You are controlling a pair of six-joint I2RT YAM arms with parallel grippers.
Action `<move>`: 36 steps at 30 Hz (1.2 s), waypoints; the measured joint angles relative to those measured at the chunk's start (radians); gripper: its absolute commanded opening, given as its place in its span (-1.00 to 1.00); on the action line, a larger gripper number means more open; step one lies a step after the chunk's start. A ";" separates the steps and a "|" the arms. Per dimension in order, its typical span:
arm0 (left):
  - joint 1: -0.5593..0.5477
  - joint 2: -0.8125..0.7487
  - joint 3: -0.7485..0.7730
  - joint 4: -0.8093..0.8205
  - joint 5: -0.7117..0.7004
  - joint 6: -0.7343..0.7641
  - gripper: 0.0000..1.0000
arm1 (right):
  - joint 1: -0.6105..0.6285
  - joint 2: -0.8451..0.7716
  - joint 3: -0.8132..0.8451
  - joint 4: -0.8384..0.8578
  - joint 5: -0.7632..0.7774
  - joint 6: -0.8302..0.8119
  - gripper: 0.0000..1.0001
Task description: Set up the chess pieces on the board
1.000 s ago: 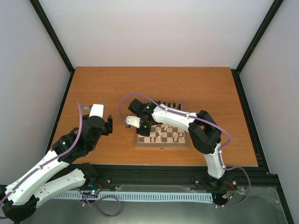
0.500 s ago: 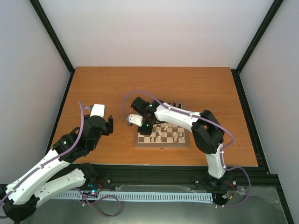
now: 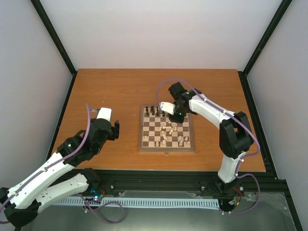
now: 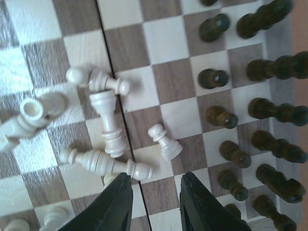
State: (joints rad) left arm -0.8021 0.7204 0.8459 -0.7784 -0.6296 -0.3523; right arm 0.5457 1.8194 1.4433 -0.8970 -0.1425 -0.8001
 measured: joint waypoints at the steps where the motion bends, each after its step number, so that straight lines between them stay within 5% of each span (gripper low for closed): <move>1: 0.000 0.003 0.000 0.000 0.003 0.001 0.58 | 0.000 0.000 -0.005 -0.003 0.003 -0.019 -0.44; 10: 0.000 0.018 0.000 0.000 0.021 0.008 0.58 | 0.002 0.069 -0.008 0.010 0.076 -0.185 -0.41; 25: 0.000 0.027 0.000 0.001 0.032 0.012 0.58 | 0.002 0.184 0.060 0.000 0.082 -0.236 -0.44; 36: 0.000 0.027 -0.004 0.001 0.036 0.016 0.58 | 0.002 0.194 0.065 -0.039 0.080 -0.257 -0.72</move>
State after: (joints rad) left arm -0.8021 0.7479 0.8417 -0.7773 -0.5938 -0.3359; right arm 0.5476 2.0136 1.5085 -0.9360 -0.0624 -1.0569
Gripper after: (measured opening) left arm 0.790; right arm 0.177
